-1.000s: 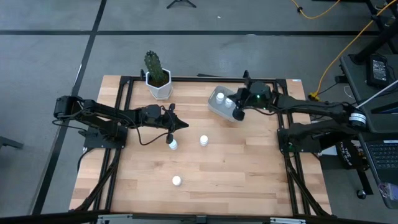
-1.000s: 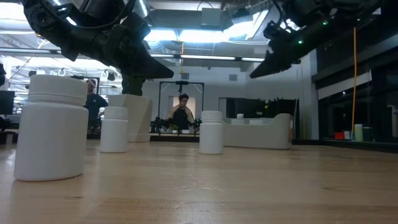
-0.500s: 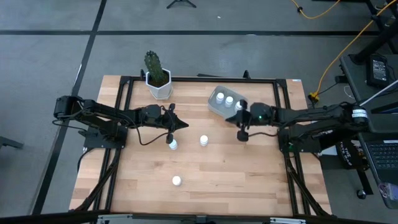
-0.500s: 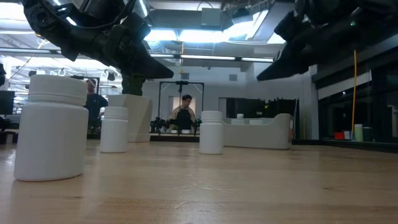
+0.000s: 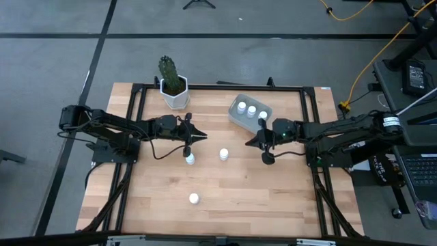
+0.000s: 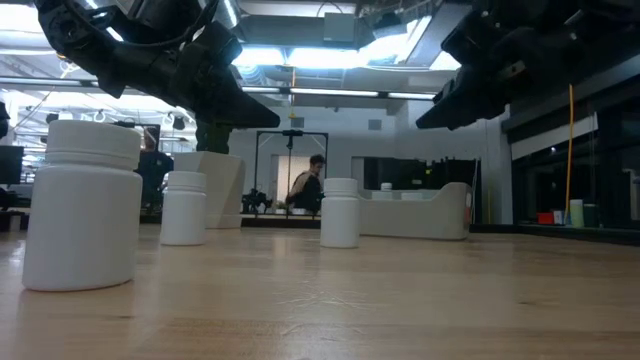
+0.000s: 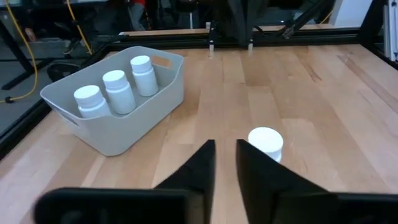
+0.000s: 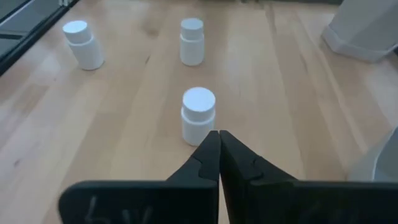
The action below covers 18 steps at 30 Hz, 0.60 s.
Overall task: Pick and place pill bottles into a basket
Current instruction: Put the white pill bottle into the gray bin
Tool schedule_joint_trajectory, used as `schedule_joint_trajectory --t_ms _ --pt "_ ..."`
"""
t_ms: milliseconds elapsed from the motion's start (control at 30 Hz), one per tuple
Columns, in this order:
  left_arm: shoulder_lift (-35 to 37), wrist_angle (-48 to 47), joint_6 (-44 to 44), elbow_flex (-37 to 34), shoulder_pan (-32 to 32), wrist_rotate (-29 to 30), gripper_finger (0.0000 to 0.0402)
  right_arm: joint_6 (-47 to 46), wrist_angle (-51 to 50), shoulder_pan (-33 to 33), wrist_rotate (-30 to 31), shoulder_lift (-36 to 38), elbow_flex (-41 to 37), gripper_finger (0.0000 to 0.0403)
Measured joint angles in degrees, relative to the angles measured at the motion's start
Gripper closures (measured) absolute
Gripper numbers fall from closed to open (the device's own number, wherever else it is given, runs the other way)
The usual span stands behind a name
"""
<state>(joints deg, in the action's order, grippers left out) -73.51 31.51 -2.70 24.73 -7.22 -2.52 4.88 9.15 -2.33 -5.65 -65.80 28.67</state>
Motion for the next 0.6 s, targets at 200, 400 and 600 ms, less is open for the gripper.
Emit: schedule_joint_trajectory --t_ms 200,400,600 --pt "1.13 0.45 0.00 0.00 0.00 1.58 0.0264 -0.23 0.72 0.00 0.00 -2.03 0.00 0.0396" --pt "1.31 0.38 0.47 0.00 0.00 1.49 0.0199 -0.02 4.99 0.00 0.02 -2.55 -0.02 0.0396" --pt "4.10 -7.61 0.27 0.26 0.19 -6.60 0.0175 2.65 8.63 0.00 0.07 -2.54 -0.02 0.0396"
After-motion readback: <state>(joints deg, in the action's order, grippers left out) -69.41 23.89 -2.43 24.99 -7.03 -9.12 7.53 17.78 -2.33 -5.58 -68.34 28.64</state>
